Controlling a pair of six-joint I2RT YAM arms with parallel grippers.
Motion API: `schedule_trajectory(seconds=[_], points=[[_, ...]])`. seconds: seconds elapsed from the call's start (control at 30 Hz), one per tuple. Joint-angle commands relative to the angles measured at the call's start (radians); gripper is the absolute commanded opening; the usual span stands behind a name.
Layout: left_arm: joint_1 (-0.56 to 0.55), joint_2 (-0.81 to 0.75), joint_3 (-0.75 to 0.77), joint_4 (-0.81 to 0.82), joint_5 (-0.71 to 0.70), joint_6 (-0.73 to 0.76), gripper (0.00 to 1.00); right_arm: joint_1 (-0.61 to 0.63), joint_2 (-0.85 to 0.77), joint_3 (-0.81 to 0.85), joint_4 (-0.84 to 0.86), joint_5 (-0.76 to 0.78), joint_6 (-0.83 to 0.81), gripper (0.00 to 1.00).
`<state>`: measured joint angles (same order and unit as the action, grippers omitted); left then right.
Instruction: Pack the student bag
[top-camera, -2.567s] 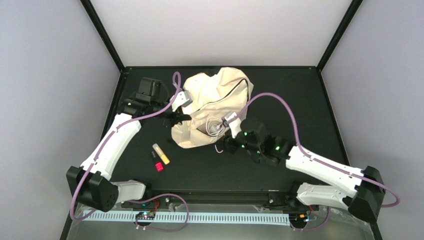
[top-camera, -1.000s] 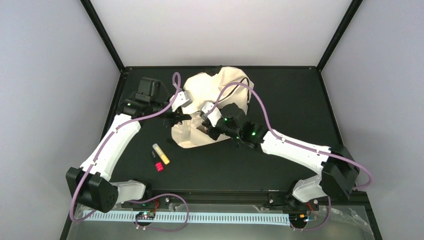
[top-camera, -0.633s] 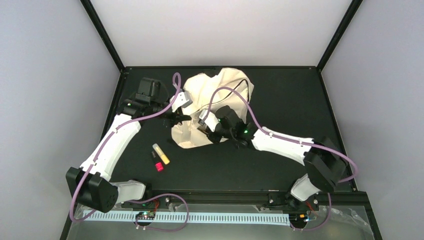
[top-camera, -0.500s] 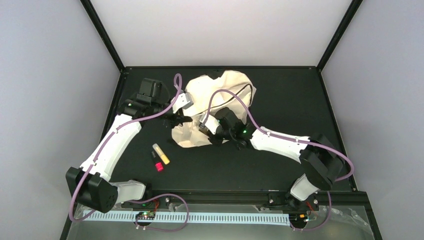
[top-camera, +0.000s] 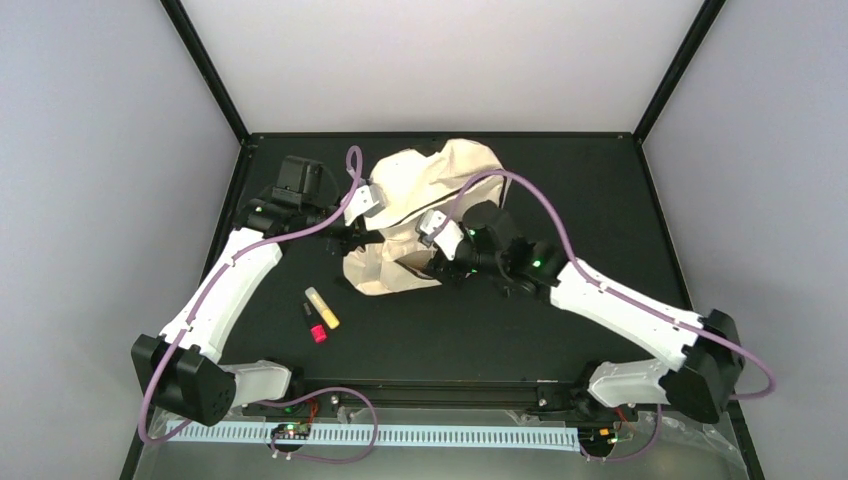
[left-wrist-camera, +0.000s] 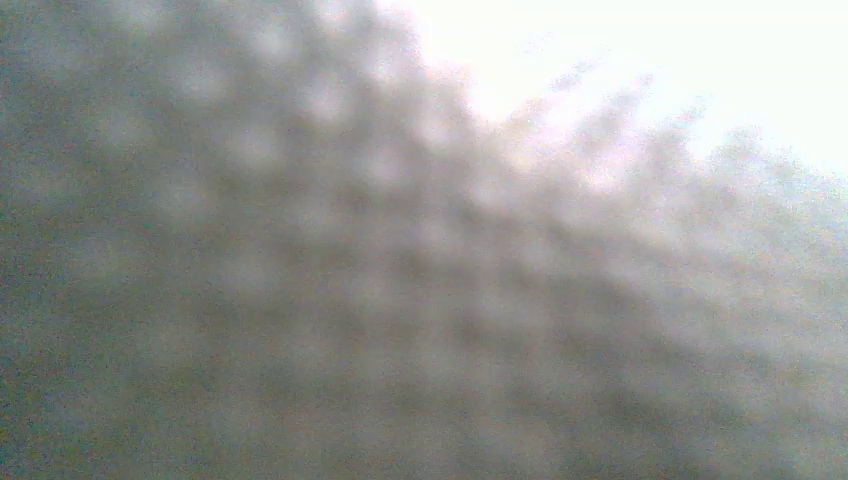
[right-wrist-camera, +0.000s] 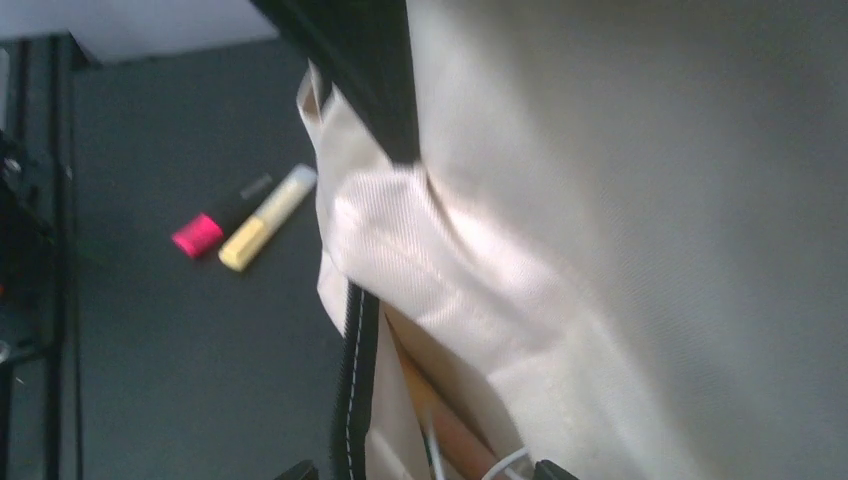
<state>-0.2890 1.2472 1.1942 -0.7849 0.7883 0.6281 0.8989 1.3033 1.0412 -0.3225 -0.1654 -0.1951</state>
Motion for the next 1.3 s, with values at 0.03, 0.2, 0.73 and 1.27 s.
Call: schedule_trajectory(seconds=[0.03,0.2,0.73,1.27], points=[[0.005,-0.023,0.04,0.068,0.038,0.012,0.01,0.001,-0.073,0.057,-0.049,-0.037,0.062,0.57],[0.005,-0.024,0.041,0.073,0.041,0.009,0.01,-0.001,-0.02,0.068,-0.055,0.105,0.156,0.49],[0.012,-0.014,0.03,0.071,-0.093,-0.015,0.02,0.223,0.066,0.066,0.151,0.193,0.243,0.45],[0.046,-0.012,0.062,0.023,-0.099,0.002,0.02,0.391,0.767,0.473,0.26,0.311,0.306,0.52]])
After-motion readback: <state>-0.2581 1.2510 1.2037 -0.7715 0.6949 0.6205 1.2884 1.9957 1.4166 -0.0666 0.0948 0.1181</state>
